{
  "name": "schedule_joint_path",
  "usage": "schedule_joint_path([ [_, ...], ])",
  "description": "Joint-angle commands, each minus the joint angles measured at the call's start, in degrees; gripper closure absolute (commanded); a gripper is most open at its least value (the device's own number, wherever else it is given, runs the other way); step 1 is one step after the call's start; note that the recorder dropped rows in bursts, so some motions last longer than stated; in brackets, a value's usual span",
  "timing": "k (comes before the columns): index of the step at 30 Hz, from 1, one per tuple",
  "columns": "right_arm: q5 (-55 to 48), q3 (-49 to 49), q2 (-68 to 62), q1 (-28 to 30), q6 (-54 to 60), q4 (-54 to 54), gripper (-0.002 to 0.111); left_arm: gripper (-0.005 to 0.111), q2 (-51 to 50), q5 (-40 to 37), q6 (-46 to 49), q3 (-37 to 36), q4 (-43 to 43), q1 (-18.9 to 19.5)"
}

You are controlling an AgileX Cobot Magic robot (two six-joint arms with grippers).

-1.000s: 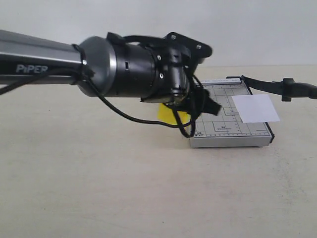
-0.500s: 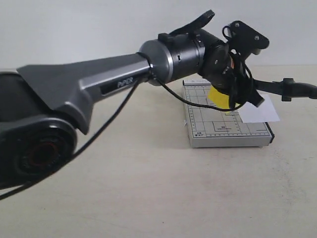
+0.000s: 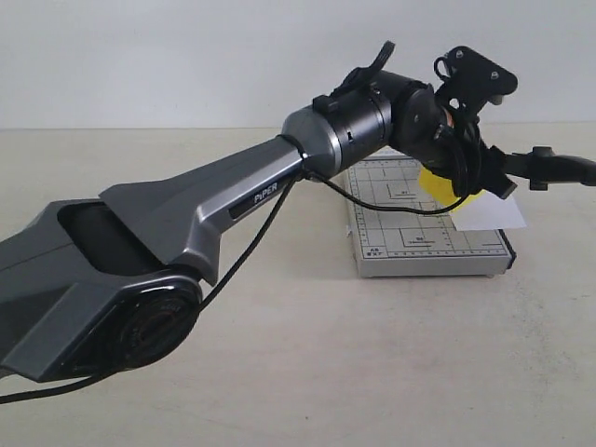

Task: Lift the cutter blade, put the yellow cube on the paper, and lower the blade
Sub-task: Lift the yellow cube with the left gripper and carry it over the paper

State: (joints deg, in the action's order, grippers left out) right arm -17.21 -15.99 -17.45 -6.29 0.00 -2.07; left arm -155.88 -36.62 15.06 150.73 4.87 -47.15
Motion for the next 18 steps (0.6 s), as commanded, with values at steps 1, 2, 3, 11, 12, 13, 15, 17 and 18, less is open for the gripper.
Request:
schedule_joint_path([
  [1, 0.95, -0.1, 0.11, -0.1, 0.0, -0.38, 0.108, 0.102, -0.38, 1.87, 0.45, 0.38, 0.76, 0.08],
  [2, 0.95, -0.1, 0.11, -0.1, 0.0, -0.38, 0.108, 0.102, -0.45, 2.29, 0.45, 0.38, 0.93, 0.08],
  [3, 0.95, -0.1, 0.11, -0.1, 0.0, -0.38, 0.108, 0.102, -0.75, 2.74, 0.45, 0.38, 1.32, 0.08],
  [11, 0.95, -0.1, 0.11, -0.1, 0.0, -0.38, 0.108, 0.102, -1.59, 4.7, 0.58, 0.38, 1.96, 0.08],
  [12, 0.95, -0.1, 0.11, -0.1, 0.0, -0.38, 0.108, 0.102, -1.59, 4.84, 0.58, 0.38, 1.96, 0.08],
  [13, 0.95, -0.1, 0.11, -0.1, 0.0, -0.38, 0.108, 0.102, -1.59, 4.95, 0.58, 0.38, 1.96, 0.08],
  [15, 0.95, -0.1, 0.11, -0.1, 0.0, -0.38, 0.108, 0.102, -1.59, 5.12, 0.58, 0.38, 1.96, 0.08],
  [17, 0.95, -0.1, 0.11, -0.1, 0.0, -0.38, 0.108, 0.102, -1.59, 5.12, 0.58, 0.38, 1.96, 0.08],
  [18, 0.95, -0.1, 0.11, -0.1, 0.0, -0.38, 0.108, 0.102, -1.59, 5.12, 0.95, 0.38, 1.96, 0.08],
])
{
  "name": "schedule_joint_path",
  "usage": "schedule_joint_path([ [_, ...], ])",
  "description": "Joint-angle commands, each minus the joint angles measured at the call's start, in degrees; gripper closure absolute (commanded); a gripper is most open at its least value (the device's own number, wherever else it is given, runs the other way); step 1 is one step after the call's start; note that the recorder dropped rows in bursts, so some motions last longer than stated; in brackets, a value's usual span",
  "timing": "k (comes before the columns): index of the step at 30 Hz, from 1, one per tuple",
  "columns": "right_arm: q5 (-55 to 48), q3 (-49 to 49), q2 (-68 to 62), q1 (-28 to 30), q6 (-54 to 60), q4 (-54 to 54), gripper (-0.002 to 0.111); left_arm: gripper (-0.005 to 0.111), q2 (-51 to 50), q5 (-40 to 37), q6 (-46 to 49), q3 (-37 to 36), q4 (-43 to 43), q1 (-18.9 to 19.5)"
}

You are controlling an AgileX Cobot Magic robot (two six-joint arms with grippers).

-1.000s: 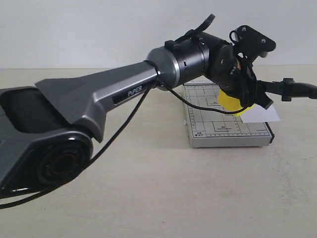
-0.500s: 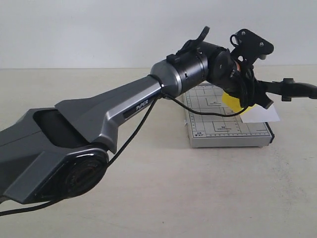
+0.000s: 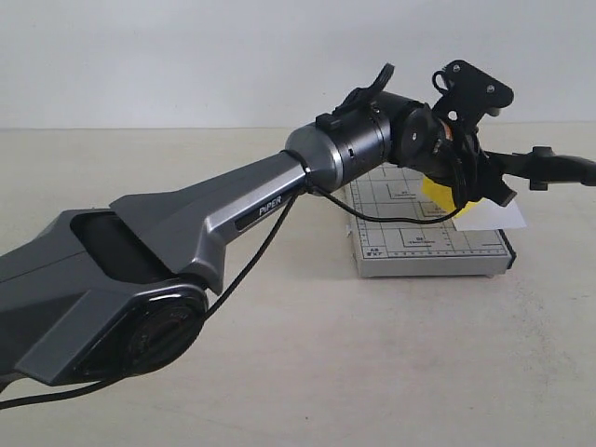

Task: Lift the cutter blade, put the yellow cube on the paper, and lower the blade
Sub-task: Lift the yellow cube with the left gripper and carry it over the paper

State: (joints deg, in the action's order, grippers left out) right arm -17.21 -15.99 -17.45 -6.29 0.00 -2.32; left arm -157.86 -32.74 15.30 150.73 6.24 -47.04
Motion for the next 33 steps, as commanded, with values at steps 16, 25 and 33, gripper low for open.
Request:
schedule_joint_path([
  [16, 0.95, -0.1, 0.11, -0.1, 0.0, -0.13, 0.108, 0.102, -1.21, 1.71, 0.72, 0.38, 0.59, -0.02],
  [25, 0.95, -0.1, 0.11, -0.1, 0.0, -0.13, 0.108, 0.102, -2.43, 2.0, 0.72, 0.38, 0.44, -0.02],
  [33, 0.95, -0.1, 0.11, -0.1, 0.0, -0.13, 0.108, 0.057, -2.55, 2.22, 1.31, 0.38, 0.44, -0.02],
])
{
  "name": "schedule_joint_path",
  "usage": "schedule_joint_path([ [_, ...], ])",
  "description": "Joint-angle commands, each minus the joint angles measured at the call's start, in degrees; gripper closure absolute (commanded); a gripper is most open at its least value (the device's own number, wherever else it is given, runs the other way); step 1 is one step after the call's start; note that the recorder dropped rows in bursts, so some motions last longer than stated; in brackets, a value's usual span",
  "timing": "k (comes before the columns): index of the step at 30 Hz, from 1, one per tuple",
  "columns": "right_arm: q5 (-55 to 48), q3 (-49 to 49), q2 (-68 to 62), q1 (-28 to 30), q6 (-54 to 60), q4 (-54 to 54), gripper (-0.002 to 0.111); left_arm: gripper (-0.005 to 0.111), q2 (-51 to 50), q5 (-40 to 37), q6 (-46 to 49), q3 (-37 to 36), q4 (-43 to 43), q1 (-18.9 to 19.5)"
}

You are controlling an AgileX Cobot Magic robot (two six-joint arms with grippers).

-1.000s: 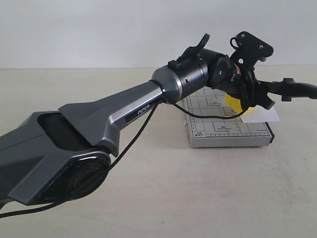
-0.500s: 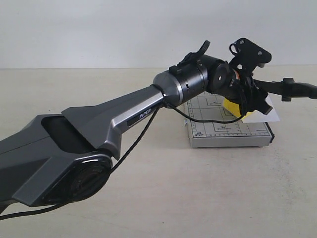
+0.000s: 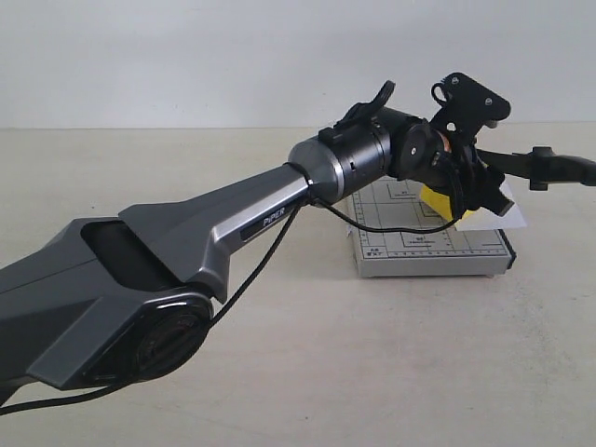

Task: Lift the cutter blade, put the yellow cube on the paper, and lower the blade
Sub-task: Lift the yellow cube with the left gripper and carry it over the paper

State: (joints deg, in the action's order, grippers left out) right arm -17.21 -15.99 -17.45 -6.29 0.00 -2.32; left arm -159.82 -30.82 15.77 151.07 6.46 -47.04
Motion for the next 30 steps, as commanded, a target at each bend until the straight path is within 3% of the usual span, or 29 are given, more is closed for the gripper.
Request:
schedule_joint_path([
  [1, 0.95, -0.1, 0.11, -0.1, 0.0, -0.13, 0.108, 0.05, -0.58, 0.59, 0.83, 0.04, 0.22, -0.02],
  [4, 0.95, -0.1, 0.11, -0.1, 0.0, -0.13, 0.108, 0.028, -0.58, 1.76, 0.83, 0.04, 0.22, -0.02],
  [7, 0.95, -0.1, 0.11, -0.1, 0.0, -0.13, 0.108, 0.018, -0.58, 2.74, 0.83, 0.04, 0.22, -0.02],
  [15, 1.07, -0.1, 0.11, -0.1, 0.0, -0.13, 0.108, 0.015, -0.28, 5.71, 0.83, 0.04, -2.23, -0.02],
  [23, 1.07, -0.1, 0.11, -0.1, 0.0, -0.13, 0.108, 0.015, 4.04, 3.95, 0.59, 0.04, -4.99, -0.02],
  [27, 1.07, -0.1, 0.11, -0.1, 0.0, -0.13, 0.108, 0.024, 6.94, -1.16, 0.59, 0.04, -4.99, -0.02],
  [30, 1.07, -0.1, 0.11, -0.1, 0.0, -0.13, 0.108, 0.052, 8.57, -4.94, 0.59, 0.04, -4.99, -0.02],
])
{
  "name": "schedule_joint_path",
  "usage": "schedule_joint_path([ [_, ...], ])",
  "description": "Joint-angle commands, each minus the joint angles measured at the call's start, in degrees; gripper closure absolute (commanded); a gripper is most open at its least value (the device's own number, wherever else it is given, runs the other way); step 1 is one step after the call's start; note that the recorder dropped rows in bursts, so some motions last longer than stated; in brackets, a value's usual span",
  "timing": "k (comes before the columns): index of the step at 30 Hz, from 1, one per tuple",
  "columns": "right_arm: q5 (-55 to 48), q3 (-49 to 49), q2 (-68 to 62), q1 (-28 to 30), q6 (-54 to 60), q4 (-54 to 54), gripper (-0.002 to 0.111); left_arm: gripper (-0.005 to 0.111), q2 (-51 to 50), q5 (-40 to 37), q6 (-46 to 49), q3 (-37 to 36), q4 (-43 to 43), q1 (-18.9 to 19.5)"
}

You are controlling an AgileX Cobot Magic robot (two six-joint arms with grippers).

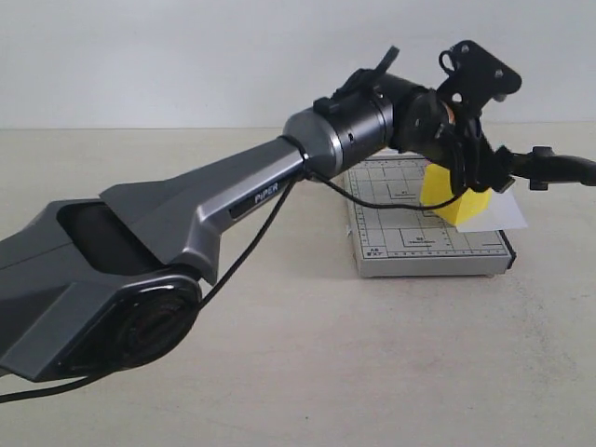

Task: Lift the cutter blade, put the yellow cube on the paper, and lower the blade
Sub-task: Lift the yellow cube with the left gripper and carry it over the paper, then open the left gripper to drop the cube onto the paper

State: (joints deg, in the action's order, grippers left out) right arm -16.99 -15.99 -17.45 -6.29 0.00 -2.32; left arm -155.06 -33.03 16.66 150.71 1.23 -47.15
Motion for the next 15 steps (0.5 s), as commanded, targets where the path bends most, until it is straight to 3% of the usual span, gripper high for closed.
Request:
schedule_joint_path([
  [1, 0.84, -0.1, 0.11, -0.1, 0.0, -0.13, 0.108, 0.064, 4.41, -3.57, -0.29, 0.39, 0.24, 0.08],
  [3, 0.84, -0.1, 0.11, -0.1, 0.0, -0.13, 0.108, 0.084, 5.08, -4.96, -0.29, 0.39, 0.52, -0.05],
  [6, 0.96, -0.1, 0.11, -0.1, 0.0, -0.13, 0.108, 0.1, 6.37, -9.63, -0.29, 0.39, 0.52, -0.05],
  [10, 1.06, -0.1, 0.11, -0.1, 0.0, -0.13, 0.108, 0.102, 6.61, -12.22, -4.87, 0.39, -0.7, 0.16],
  [15, 1.06, -0.1, 0.11, -0.1, 0.0, -0.13, 0.108, 0.102, 6.68, -9.33, -11.86, 0.39, 0.2, 1.43],
])
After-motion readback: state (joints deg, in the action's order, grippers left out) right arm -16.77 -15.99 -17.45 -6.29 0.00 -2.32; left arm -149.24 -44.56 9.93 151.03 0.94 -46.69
